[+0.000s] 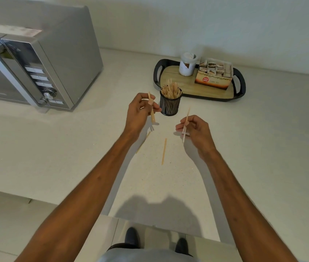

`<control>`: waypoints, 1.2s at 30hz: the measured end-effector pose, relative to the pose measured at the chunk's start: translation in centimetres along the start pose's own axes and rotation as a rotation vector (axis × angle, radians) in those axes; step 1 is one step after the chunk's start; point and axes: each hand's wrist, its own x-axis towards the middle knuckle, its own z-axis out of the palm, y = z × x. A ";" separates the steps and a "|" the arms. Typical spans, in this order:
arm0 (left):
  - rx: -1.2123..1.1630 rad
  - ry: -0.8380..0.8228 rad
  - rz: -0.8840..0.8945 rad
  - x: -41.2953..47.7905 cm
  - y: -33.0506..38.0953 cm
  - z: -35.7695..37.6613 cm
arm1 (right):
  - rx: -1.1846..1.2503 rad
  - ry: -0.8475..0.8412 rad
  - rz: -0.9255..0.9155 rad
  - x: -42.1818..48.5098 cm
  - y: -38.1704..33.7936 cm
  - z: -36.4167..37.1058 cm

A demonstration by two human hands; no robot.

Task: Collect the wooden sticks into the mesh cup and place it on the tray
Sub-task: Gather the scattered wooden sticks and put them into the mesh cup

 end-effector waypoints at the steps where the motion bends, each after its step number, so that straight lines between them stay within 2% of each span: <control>1: 0.022 0.007 -0.010 0.1 0.2 -0.2 | 0.006 0.005 0.023 -0.1 -0.2 0.1; 3: 0.146 -0.023 -0.085 0.4 0.7 -0.8 | -0.013 0.018 0.086 -0.2 -0.5 0.6; 7: 0.779 -0.120 -0.229 -0.2 0.0 -2.1 | -0.221 -0.032 0.171 -0.6 -0.4 2.3; 10: 0.993 -0.075 -0.276 -1.6 -0.9 -2.2 | -0.425 -0.086 0.195 -1.2 -0.4 3.7; 12: 1.096 -0.054 -0.260 -2.5 -1.2 -1.8 | -0.648 -0.093 0.173 -1.4 -0.6 4.1; 14: 1.154 -0.048 -0.229 -3.1 -1.5 -1.5 | -0.785 -0.056 0.144 -1.6 -0.7 4.4; 18: 1.212 -0.069 -0.170 -4.2 -2.3 -0.6 | -0.862 -0.044 0.105 -2.3 -0.3 4.8; 24: 1.239 -0.051 -0.125 -4.5 -2.9 -0.2 | -0.862 -0.023 0.103 -3.0 0.1 5.4; 29: 1.296 -0.107 -0.124 -4.2 -2.3 0.7 | -0.856 -0.013 0.099 -3.5 -0.2 6.4; 36: 1.392 -0.183 -0.097 -3.9 -1.5 1.8 | -1.018 -0.017 0.008 -4.5 -0.5 8.6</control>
